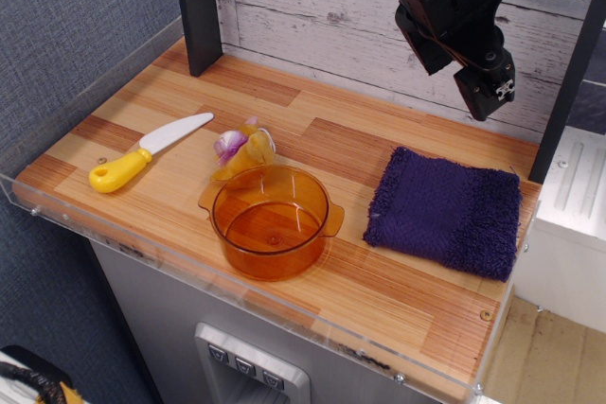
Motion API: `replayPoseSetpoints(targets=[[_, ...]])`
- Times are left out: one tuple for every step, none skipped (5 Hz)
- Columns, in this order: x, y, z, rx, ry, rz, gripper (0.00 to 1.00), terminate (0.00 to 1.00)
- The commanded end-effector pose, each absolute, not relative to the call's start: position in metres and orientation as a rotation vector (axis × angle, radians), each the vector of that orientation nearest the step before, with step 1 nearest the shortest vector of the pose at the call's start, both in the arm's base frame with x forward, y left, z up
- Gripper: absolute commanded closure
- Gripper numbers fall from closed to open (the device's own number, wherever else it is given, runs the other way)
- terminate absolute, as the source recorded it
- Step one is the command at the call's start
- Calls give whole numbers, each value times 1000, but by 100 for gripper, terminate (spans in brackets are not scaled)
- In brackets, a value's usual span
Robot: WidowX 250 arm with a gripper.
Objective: Put the purple cloth on the right middle of the table
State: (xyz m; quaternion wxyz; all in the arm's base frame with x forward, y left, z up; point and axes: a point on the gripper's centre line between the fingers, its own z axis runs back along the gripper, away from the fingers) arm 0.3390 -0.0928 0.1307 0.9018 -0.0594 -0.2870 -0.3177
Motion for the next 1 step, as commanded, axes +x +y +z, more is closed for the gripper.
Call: replayPoseSetpoints(targets=[[333, -88, 140, -113, -641, -659, 0, 100]])
